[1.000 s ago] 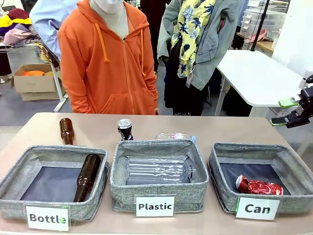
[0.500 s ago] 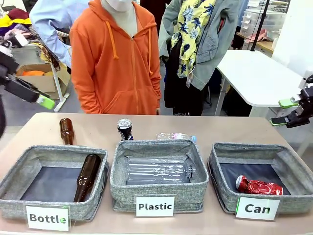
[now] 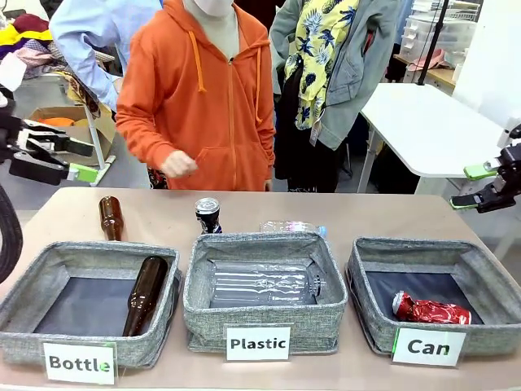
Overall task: Sort the can waste into the basket.
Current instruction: Pick up the can waste from the table and place it in the right Fabric basket.
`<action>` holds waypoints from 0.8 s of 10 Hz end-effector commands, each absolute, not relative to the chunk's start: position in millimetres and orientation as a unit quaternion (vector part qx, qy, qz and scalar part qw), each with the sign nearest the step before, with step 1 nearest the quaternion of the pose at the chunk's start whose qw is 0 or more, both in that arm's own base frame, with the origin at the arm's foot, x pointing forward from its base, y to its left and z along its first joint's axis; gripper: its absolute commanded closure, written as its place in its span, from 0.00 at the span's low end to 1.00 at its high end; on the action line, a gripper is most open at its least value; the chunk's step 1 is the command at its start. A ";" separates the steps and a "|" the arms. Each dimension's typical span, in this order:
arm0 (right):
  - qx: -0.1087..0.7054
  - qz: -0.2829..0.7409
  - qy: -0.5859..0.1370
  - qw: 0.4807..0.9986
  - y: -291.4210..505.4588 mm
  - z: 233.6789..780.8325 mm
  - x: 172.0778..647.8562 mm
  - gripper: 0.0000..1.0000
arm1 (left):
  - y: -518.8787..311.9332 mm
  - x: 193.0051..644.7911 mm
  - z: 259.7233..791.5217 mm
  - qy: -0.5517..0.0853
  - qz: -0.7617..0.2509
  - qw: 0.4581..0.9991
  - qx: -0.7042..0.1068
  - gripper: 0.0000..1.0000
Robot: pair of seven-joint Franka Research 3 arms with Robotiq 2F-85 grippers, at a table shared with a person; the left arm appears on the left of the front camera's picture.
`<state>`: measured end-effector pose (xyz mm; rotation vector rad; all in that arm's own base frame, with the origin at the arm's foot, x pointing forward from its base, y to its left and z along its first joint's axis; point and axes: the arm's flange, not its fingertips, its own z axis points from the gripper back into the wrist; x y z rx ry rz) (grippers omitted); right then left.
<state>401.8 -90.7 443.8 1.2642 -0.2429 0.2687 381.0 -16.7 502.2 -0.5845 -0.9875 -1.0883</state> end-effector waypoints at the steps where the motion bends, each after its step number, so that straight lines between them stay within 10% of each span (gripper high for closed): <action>1: 0.587 0.136 -0.113 0.790 -94.5 446.4 401.6 0.00 | -20.6 391.9 505.6 -0.405 -0.481 0.737 -0.247 0.00; 8: 0.587 0.136 -0.113 0.790 -94.5 446.4 401.6 0.00 | 75.6 369.6 506.1 -0.476 -0.492 0.666 -0.296 0.00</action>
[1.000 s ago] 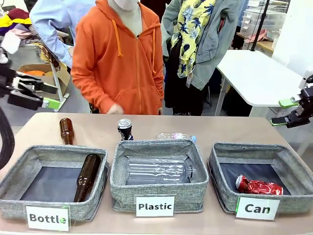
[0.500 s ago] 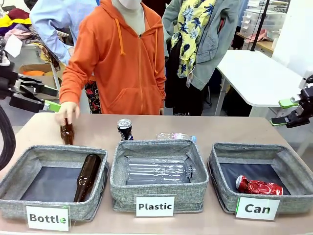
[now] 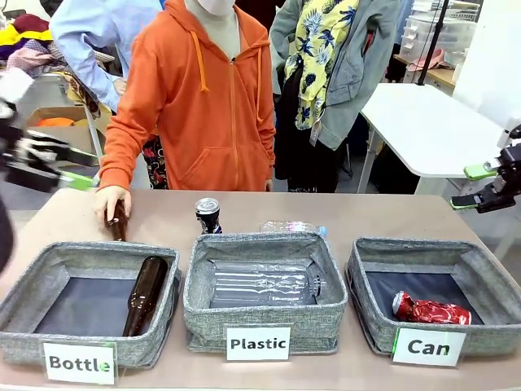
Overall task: Sort the can waste into the basket.
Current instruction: Pick up the can waste from the table and place it in the right Fabric basket.
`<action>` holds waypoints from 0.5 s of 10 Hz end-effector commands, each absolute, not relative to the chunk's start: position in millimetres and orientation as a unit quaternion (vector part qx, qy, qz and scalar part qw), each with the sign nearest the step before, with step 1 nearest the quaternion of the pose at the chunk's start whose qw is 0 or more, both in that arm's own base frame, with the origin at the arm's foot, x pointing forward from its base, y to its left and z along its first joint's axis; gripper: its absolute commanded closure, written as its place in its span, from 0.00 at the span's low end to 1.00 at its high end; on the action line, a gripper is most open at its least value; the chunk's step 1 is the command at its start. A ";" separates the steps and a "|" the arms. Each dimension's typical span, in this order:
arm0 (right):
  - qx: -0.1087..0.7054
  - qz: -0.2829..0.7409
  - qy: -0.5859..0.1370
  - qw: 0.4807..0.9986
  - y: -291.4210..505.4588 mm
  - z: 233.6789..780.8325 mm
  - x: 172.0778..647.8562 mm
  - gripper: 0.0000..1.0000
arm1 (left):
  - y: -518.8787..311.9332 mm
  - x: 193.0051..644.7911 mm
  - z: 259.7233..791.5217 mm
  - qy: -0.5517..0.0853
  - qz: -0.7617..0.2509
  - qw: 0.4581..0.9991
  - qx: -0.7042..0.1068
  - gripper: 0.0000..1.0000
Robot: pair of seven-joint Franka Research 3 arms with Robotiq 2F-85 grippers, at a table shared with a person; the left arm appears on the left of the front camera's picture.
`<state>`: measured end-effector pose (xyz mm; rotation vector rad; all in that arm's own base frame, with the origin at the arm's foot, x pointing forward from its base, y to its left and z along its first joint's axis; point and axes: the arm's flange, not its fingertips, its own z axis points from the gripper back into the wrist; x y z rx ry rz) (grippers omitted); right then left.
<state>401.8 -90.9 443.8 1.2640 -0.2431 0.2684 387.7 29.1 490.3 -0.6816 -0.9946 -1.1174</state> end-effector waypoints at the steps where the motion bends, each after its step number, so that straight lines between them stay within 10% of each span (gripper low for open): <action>1: 0.587 0.136 -0.113 0.790 -94.5 446.4 401.6 0.00 | 113.4 348.3 507.9 -0.473 -0.515 0.653 -0.291 0.00; 5: 0.587 0.136 -0.113 0.790 -94.5 446.4 401.6 0.00 | 258.0 312.3 476.7 -0.519 -0.450 0.663 -0.297 0.00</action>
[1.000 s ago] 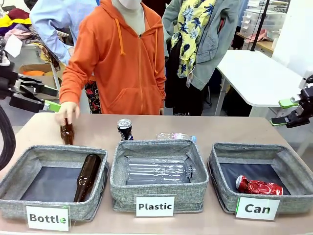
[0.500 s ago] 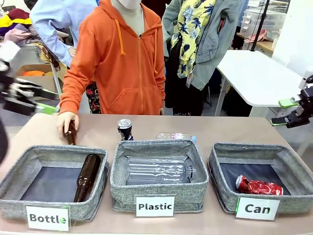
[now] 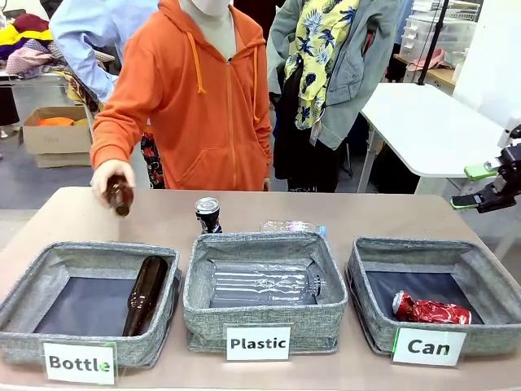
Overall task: Sort the can waste into the basket.
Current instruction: Pick up the can waste from the table and place it in the right Fabric basket.
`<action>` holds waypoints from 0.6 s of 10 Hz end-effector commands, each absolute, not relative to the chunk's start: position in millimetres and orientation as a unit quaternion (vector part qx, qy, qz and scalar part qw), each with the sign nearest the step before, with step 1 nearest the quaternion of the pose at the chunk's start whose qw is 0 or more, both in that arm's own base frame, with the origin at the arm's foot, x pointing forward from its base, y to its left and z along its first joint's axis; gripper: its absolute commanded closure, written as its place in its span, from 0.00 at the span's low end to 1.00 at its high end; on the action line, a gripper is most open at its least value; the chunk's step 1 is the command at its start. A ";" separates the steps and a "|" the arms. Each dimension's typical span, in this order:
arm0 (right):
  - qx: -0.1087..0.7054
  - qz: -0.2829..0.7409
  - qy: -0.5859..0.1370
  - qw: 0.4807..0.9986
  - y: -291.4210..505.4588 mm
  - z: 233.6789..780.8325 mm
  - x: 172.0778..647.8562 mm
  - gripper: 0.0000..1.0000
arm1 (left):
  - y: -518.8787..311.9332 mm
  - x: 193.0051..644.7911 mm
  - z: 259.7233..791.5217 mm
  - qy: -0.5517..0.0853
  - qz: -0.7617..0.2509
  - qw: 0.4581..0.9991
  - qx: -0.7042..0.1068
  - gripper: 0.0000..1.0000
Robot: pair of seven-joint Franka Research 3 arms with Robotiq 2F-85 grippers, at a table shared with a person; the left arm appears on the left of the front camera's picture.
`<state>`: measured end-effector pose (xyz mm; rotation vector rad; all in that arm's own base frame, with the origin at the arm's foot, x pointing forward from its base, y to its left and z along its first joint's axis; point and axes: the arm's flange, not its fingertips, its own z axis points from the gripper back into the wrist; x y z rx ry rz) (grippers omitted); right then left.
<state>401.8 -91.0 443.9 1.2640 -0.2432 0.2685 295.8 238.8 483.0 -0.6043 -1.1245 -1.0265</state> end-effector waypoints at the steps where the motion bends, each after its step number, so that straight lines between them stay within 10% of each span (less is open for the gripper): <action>1: 0.587 0.136 -0.113 0.790 -94.5 446.4 401.6 0.00 | 284.1 301.0 466.6 -0.549 -0.407 0.662 -0.308 0.00; 6: 0.587 0.136 -0.113 0.790 -94.5 446.4 401.6 0.00 | 261.9 325.2 476.6 -0.539 -0.447 0.640 -0.315 0.00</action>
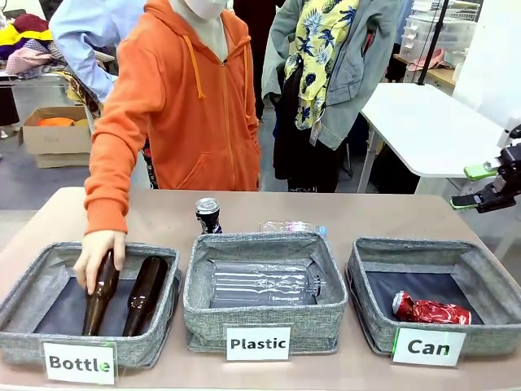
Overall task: Sort the can waste into the basket.
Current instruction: Pick up the can waste from the table and place it in the right Fabric basket.
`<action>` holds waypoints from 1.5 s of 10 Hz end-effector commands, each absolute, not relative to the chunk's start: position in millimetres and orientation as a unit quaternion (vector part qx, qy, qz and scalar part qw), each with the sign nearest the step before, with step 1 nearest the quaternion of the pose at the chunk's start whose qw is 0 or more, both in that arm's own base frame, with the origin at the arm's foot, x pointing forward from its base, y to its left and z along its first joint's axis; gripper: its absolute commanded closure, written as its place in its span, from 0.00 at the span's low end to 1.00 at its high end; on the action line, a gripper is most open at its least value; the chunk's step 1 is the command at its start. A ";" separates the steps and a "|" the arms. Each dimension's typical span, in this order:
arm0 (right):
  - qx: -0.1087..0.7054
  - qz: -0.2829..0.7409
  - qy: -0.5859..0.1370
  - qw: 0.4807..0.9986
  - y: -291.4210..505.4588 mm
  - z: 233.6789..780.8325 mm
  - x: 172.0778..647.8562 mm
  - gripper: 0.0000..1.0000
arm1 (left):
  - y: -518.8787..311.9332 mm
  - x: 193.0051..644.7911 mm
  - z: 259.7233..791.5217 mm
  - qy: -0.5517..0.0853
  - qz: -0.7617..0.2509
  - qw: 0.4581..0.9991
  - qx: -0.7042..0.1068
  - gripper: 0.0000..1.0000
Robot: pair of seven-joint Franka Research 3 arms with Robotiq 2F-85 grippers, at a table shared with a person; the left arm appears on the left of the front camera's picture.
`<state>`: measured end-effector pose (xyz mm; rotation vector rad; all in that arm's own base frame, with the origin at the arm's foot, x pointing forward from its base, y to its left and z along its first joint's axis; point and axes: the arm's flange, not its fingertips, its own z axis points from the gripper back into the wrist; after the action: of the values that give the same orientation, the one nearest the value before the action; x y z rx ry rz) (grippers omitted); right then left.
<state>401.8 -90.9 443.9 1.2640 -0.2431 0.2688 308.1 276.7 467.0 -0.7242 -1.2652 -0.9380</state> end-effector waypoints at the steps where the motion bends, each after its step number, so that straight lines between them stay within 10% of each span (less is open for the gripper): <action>1: 0.587 0.136 -0.113 0.790 -94.5 446.4 401.6 0.00 | 238.7 353.0 481.5 -0.503 -0.480 0.637 -0.333 0.00; 9: 0.587 0.136 -0.113 0.790 -94.5 446.4 401.6 0.00 | 251.3 334.0 459.4 -0.531 -0.441 0.629 -0.358 0.00; 15: 0.587 0.136 -0.113 0.790 -94.5 446.4 401.6 0.00 | 1.0 439.7 443.4 -0.397 -0.595 0.603 -0.352 0.00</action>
<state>402.0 -90.2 444.0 1.2639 -0.2420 0.2708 433.2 15.5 451.6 -0.8606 -0.9300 -1.3573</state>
